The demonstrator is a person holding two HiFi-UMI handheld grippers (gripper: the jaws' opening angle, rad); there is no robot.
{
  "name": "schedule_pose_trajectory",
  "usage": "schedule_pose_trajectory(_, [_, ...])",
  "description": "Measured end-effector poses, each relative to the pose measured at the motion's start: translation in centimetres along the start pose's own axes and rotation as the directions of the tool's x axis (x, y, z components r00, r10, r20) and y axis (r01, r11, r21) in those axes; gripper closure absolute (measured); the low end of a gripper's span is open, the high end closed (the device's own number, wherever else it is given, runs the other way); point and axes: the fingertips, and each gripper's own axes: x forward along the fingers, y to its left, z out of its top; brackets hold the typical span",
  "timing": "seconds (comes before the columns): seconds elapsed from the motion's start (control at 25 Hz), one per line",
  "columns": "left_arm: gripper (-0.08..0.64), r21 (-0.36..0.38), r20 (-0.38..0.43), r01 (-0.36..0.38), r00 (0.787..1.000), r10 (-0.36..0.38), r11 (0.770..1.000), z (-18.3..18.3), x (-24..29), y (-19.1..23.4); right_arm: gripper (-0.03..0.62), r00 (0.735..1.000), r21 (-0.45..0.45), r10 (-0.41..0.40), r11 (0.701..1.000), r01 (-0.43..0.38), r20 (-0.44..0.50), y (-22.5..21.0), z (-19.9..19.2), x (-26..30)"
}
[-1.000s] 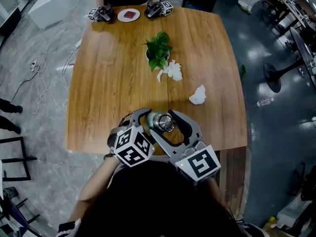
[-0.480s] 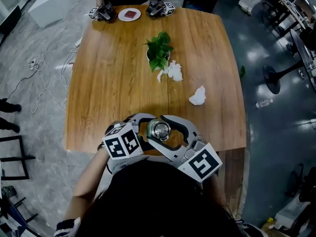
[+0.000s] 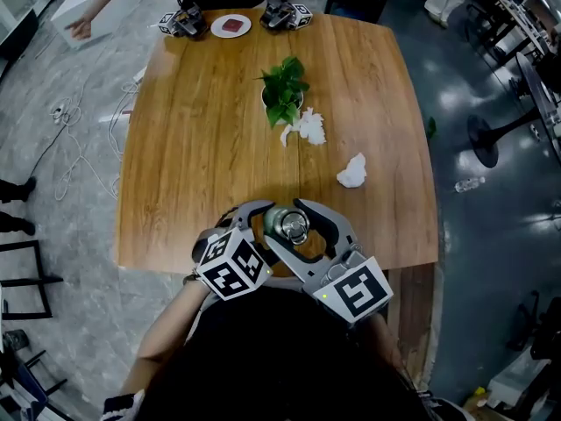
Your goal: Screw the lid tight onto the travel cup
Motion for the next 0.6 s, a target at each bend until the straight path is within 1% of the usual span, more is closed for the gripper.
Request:
schedule_pose_trajectory(0.08, [0.172, -0.024, 0.006, -0.007, 1.000, 0.007, 1.000, -0.1, -0.3, 0.6, 0.313, 1.000, 0.009, 0.026, 1.000, -0.026, -0.007, -0.1, 0.1, -0.3])
schedule_pose_trajectory(0.16, [0.173, -0.044, -0.003, -0.046, 0.999, 0.046, 0.998, -0.2, -0.6, 1.4, 0.313, 1.000, 0.004, 0.009, 1.000, -0.009, -0.011, -0.6, 0.0, -0.5])
schedule_pose_trajectory(0.24, [0.172, -0.045, -0.004, -0.051, 0.999, 0.051, 0.998, -0.1, -0.7, 1.6, 0.314, 1.000, -0.003, -0.001, 1.000, 0.001, -0.001, -0.8, 0.1, -0.5])
schedule_pose_trajectory(0.32, [0.173, -0.033, 0.005, -0.019, 1.000, 0.019, 0.999, 0.0, -0.9, 1.2, 0.334, 1.000, -0.019, 0.029, 0.999, -0.029, 0.010, -0.4, 0.3, -0.5])
schedule_pose_trajectory(0.44, [0.173, 0.018, 0.013, 0.052, 0.999, -0.053, 0.998, -0.1, -1.3, 0.4, 0.342, 0.993, -0.078, 0.115, 0.990, -0.114, 0.004, 0.7, 0.5, -0.9])
schedule_pose_trajectory(0.52, [0.173, 0.067, 0.011, 0.118, 0.993, -0.119, 0.991, -0.3, -1.5, -0.5, 0.344, 0.984, -0.114, 0.179, 0.977, -0.179, -0.011, 1.5, 0.3, -1.3])
schedule_pose_trajectory(0.6, [0.173, 0.111, 0.016, 0.195, 0.980, -0.198, 0.974, -0.4, -1.8, -1.6, 0.345, 0.970, -0.128, 0.242, 0.962, -0.241, -0.009, 2.3, 0.3, -1.7])
